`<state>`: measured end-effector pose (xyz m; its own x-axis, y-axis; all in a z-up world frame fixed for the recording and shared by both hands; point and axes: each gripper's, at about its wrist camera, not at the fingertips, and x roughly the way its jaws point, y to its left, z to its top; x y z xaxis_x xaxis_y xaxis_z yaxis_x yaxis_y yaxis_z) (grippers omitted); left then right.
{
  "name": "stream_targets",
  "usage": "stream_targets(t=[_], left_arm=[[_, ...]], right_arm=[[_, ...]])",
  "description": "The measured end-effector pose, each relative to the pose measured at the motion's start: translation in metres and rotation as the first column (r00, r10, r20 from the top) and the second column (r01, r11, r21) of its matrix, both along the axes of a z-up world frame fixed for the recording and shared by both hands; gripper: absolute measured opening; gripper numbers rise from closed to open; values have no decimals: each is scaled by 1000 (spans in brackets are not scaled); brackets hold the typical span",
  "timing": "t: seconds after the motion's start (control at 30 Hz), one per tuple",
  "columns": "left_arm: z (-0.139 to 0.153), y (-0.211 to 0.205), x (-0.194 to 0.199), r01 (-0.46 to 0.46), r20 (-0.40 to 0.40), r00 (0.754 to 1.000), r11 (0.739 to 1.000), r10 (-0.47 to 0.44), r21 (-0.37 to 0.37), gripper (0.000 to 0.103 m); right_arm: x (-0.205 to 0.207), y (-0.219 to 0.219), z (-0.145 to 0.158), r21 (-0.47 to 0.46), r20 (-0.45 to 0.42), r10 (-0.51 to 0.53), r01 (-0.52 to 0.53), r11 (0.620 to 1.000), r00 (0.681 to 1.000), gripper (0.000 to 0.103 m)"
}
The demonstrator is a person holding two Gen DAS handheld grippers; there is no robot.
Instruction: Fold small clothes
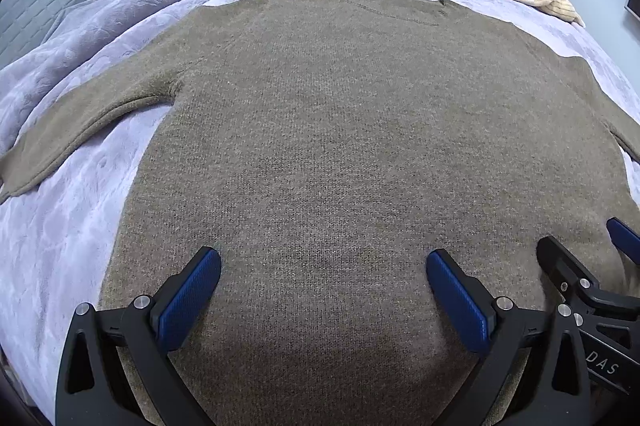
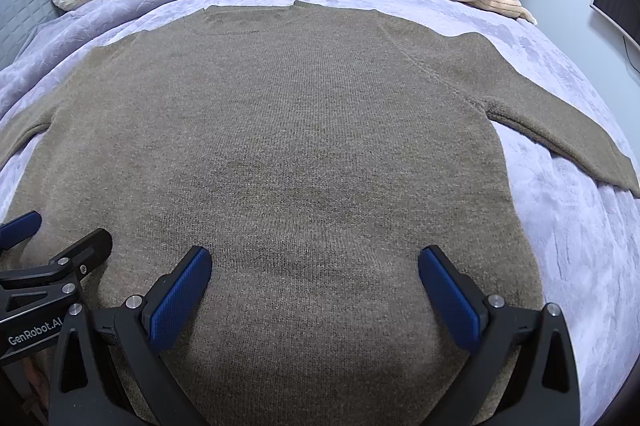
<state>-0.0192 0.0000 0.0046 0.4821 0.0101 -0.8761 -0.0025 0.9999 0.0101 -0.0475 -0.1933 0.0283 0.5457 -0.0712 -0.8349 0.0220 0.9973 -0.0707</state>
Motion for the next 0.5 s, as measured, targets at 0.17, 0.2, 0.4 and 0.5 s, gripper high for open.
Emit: stream_targets(t=[0.17,0.2,0.4,0.5], left_arm=[[-3,0,-2,10,-21,1000,1000,-10,10,103],[-3,0,-1,11,-27,1000,1000,-11,12,103],[-2,-4,6,15,-70,997,1000,-13,26,103],[0,-3,10,11,-101,995,1000,-9,21,103]], right_arm=[[3,2,-2,-9,-13,2,-2,1000,1000,103],[3,3,-2,-10,-18,4,-4,1000,1000,103],[7,6,-4,-21,-59,19,-20,1000,998,103],[13,7,-3,-26,-103,31,-34,999,994,103]])
